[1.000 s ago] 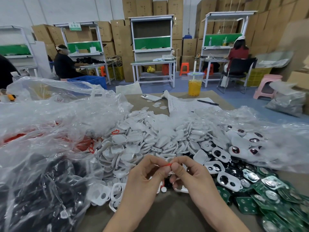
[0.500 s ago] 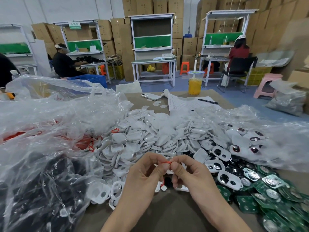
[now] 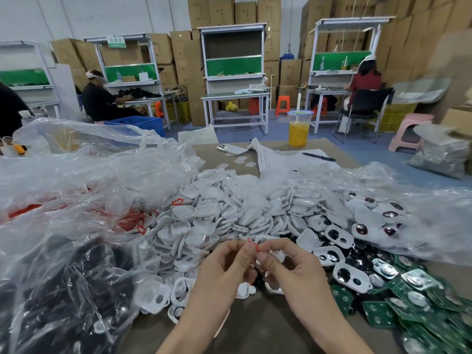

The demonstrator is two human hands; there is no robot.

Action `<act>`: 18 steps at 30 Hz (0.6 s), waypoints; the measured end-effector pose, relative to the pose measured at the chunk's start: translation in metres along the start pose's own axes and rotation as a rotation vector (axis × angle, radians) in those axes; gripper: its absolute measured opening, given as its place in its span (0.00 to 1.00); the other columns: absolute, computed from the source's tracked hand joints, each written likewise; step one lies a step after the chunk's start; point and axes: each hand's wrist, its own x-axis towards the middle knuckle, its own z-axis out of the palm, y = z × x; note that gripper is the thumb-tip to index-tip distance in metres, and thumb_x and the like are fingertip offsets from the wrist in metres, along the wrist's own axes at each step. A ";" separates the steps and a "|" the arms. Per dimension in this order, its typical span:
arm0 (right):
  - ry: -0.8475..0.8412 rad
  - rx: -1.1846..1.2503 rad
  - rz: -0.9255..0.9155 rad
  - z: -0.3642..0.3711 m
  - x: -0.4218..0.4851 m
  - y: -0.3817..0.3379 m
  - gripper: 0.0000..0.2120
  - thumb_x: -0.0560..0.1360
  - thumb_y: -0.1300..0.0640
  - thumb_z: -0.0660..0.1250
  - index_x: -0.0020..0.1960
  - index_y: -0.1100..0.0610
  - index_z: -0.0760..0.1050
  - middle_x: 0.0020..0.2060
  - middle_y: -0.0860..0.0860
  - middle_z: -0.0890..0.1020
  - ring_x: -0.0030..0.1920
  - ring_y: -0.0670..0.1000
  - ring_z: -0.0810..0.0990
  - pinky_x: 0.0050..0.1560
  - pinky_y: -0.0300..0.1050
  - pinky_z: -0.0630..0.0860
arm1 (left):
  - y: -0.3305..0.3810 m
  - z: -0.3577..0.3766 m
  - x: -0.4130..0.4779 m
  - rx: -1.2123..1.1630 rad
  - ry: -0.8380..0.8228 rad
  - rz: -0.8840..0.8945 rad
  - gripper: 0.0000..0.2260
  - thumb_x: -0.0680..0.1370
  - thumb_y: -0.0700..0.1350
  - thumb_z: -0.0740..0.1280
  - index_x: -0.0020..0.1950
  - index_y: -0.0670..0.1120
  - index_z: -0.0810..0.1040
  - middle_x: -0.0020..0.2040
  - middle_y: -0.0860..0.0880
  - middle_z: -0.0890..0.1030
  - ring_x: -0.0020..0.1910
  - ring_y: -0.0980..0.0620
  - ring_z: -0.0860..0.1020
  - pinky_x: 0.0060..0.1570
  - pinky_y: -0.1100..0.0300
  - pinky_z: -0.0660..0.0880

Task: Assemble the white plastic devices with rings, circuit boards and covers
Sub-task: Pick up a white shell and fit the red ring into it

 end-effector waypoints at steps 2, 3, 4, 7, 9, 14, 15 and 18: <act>0.011 -0.056 -0.025 0.001 0.000 0.004 0.05 0.70 0.47 0.74 0.45 0.46 0.83 0.31 0.47 0.82 0.28 0.46 0.73 0.31 0.38 0.70 | -0.001 0.001 0.000 0.008 -0.005 0.000 0.18 0.71 0.54 0.72 0.51 0.42 0.82 0.36 0.49 0.83 0.35 0.53 0.78 0.37 0.64 0.76; 0.014 -0.080 -0.031 0.001 0.000 0.005 0.04 0.72 0.48 0.74 0.46 0.46 0.83 0.32 0.47 0.83 0.30 0.46 0.75 0.33 0.40 0.72 | -0.002 0.001 0.000 0.008 0.000 0.002 0.17 0.71 0.54 0.72 0.52 0.42 0.82 0.37 0.49 0.83 0.35 0.53 0.78 0.37 0.65 0.76; 0.012 -0.091 -0.033 0.001 0.000 0.006 0.03 0.73 0.49 0.74 0.46 0.45 0.82 0.34 0.48 0.84 0.32 0.46 0.77 0.35 0.44 0.75 | -0.002 0.001 0.000 -0.001 0.004 0.004 0.17 0.70 0.53 0.72 0.52 0.43 0.82 0.38 0.48 0.83 0.34 0.53 0.78 0.37 0.65 0.76; 0.006 -0.114 -0.037 0.001 0.001 0.006 0.02 0.74 0.50 0.73 0.46 0.45 0.82 0.36 0.50 0.85 0.34 0.47 0.81 0.39 0.50 0.78 | -0.002 0.000 0.001 0.002 -0.002 0.010 0.10 0.73 0.52 0.77 0.51 0.48 0.84 0.41 0.48 0.85 0.35 0.53 0.79 0.38 0.64 0.77; -0.005 -0.092 -0.047 0.002 0.000 0.006 0.06 0.71 0.46 0.73 0.45 0.46 0.83 0.37 0.49 0.86 0.36 0.46 0.83 0.38 0.42 0.79 | -0.001 -0.001 0.000 0.034 -0.005 0.023 0.07 0.72 0.52 0.75 0.48 0.54 0.84 0.43 0.49 0.86 0.35 0.54 0.80 0.38 0.65 0.77; -0.003 -0.028 -0.030 0.001 0.000 0.006 0.07 0.78 0.53 0.68 0.49 0.45 0.84 0.41 0.49 0.86 0.41 0.47 0.85 0.37 0.34 0.76 | 0.005 -0.001 -0.002 0.060 0.089 0.076 0.17 0.69 0.60 0.74 0.49 0.50 0.83 0.39 0.50 0.86 0.35 0.57 0.81 0.33 0.69 0.74; 0.006 -0.021 -0.017 0.000 0.000 0.006 0.10 0.81 0.55 0.65 0.51 0.44 0.84 0.43 0.49 0.86 0.43 0.49 0.86 0.39 0.38 0.78 | 0.006 -0.001 -0.001 0.054 0.104 0.081 0.18 0.67 0.60 0.72 0.49 0.49 0.82 0.39 0.50 0.85 0.34 0.57 0.81 0.32 0.70 0.73; 0.037 -0.007 0.010 -0.004 0.002 0.005 0.14 0.82 0.56 0.64 0.56 0.38 0.80 0.48 0.46 0.87 0.47 0.51 0.87 0.44 0.46 0.81 | 0.005 -0.002 0.000 0.057 0.104 0.084 0.11 0.73 0.53 0.73 0.49 0.48 0.81 0.42 0.49 0.86 0.35 0.56 0.81 0.34 0.68 0.74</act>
